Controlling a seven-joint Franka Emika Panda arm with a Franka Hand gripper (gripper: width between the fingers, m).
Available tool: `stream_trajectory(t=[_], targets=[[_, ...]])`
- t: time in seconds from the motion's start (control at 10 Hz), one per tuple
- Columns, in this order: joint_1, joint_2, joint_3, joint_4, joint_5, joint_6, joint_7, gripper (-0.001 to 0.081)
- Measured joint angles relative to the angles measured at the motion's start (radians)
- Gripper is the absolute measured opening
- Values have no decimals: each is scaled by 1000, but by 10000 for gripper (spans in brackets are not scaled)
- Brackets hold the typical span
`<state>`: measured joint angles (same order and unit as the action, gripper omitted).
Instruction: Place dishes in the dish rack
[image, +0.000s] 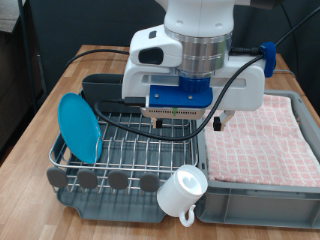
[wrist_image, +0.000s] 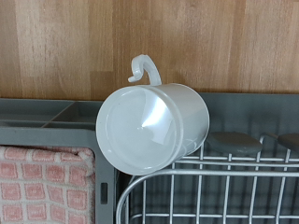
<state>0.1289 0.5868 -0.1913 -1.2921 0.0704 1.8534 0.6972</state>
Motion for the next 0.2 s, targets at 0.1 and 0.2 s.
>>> stream_trajectory(t=[0.1,0.2], targets=[[0,-5,0,5,-6,-9,2,802],[1,-11,0,6,-10,-14,3,802]])
